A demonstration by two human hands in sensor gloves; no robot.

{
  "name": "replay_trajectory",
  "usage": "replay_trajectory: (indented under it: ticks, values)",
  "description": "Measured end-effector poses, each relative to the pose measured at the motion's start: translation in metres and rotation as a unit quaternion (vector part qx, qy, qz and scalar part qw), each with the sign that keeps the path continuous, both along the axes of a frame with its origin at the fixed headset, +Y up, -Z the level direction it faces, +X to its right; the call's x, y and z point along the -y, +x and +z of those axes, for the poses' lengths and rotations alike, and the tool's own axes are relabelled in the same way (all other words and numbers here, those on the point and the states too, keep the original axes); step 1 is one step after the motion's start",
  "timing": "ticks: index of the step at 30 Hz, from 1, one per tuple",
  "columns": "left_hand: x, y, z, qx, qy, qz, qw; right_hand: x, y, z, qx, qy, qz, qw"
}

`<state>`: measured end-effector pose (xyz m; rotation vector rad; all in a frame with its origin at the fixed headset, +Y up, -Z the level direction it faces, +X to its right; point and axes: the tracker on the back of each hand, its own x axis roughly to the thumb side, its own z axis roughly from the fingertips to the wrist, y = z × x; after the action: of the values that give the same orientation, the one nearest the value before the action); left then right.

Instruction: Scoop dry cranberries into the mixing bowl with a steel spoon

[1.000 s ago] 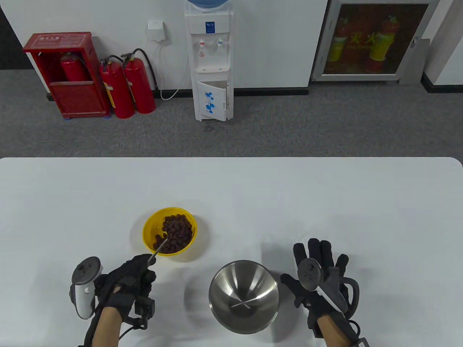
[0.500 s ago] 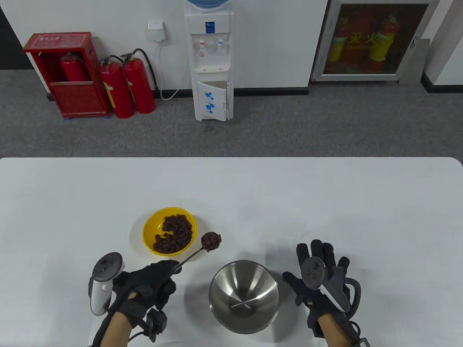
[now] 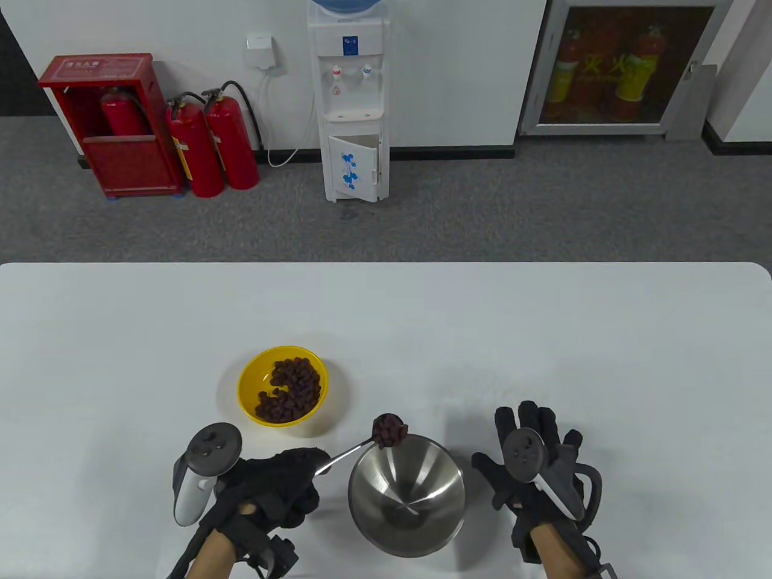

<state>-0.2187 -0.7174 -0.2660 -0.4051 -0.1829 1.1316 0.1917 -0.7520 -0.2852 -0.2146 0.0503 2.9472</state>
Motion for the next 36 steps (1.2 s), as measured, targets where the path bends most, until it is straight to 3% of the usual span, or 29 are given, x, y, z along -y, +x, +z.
replay_trajectory:
  ticks: [7,11,16,21,36]
  values:
    - [-0.004,0.003,0.001,0.005,0.027,-0.022,0.999,0.000,0.000,0.000,-0.001,-0.001,-0.002,1.000]
    - [-0.009,0.005,0.003,0.005,0.073,-0.069,0.995,0.000,0.000,0.000,-0.001,-0.001,-0.001,1.000]
    - [-0.016,0.013,0.007,0.031,0.164,-0.164,0.972,0.001,0.000,-0.001,-0.001,-0.003,-0.002,1.000]
    - [-0.021,0.020,0.011,0.024,0.235,-0.206,0.950,0.001,0.000,-0.001,-0.002,-0.003,-0.001,1.000]
    - [-0.019,0.010,0.008,-0.011,0.236,-0.198,0.951,0.002,0.000,-0.001,-0.002,-0.005,0.000,1.000]
